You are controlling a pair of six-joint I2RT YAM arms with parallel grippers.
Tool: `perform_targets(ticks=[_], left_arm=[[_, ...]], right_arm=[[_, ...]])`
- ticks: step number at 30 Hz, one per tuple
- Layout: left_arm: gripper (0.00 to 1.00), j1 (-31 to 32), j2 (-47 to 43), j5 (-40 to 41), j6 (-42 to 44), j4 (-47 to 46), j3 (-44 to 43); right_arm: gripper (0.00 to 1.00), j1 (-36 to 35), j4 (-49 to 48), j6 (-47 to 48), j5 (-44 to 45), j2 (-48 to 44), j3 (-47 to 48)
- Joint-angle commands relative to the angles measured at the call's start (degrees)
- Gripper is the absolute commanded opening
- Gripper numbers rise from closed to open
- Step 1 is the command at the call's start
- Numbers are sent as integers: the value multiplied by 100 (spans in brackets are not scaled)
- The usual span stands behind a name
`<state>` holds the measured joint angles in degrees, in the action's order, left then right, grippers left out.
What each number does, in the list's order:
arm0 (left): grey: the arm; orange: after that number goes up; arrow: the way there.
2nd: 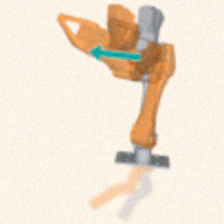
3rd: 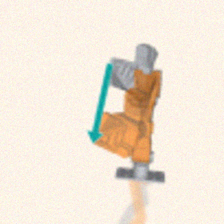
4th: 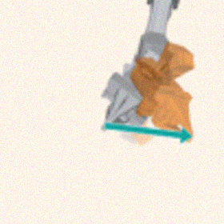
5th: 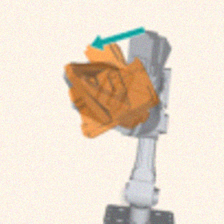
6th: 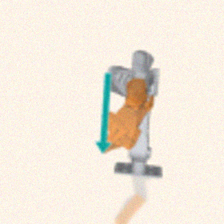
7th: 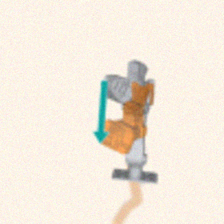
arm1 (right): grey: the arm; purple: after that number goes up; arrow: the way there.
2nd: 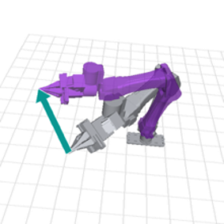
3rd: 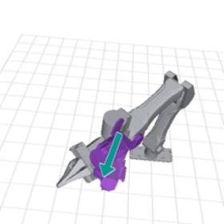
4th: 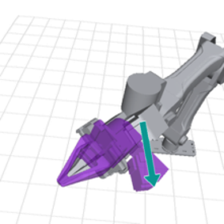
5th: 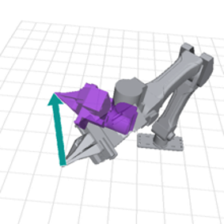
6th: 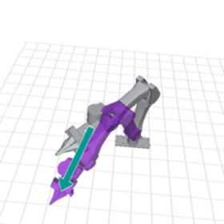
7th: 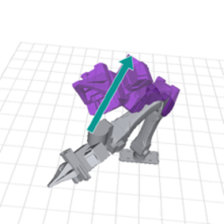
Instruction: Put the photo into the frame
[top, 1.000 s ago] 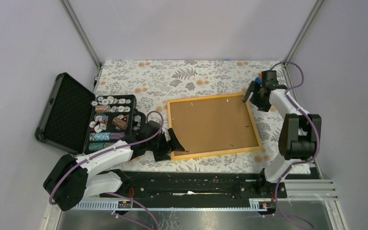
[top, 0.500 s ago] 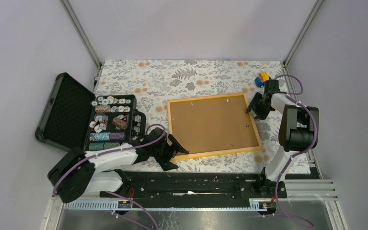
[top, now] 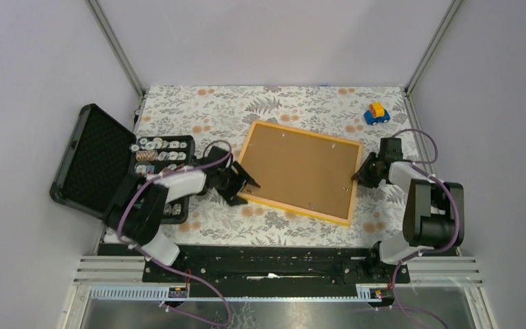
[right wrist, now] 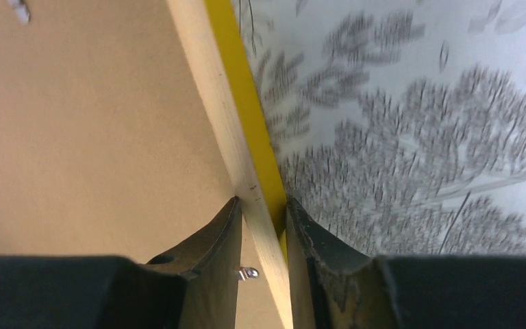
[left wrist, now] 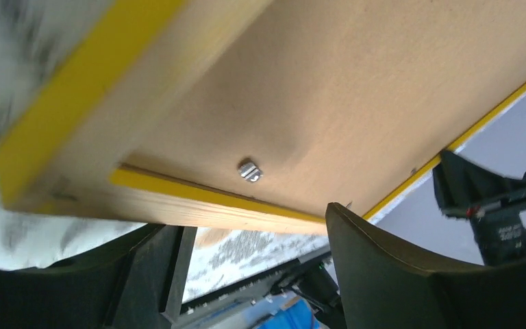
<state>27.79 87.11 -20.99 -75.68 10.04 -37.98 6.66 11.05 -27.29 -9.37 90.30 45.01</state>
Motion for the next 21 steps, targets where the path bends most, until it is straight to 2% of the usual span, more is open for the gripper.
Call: perform_targets(ticks=[1,3,10,13,14,16,19,21], left_arm=[[74,-484,1086,285,2074,1006,-1333],[68,-633,1467,397,2460,1254,-1815],[66,-887,2640,543,3182,1498,-3304],[56,-1028,3124,166,3533,1715,-3950],[49,-1056,3235,-135,3639,1661,-4043],[44,-1063,3410,-413,3803,1571,-4078],[47,-1057,3432,-707,3862,1238,-3894],[49,-1064,3355,-844,3876,1051,-3756]], right_arm=[[31,-32,88,-653,-586,-680,-889],[31,-31,-136,-765,-915,-1038,-1351],[31,-62,-233,-942,-1811,-2390,-2422],[32,-257,-273,-1227,-2245,-3173,-3006],[32,-403,-257,-1367,-2253,-3416,-3203],[32,-821,-115,-1671,-2208,-3959,-3505],[32,-1387,300,-2097,-2121,-4854,-3776],[37,-1532,800,-2078,-1912,-5485,-3558]])
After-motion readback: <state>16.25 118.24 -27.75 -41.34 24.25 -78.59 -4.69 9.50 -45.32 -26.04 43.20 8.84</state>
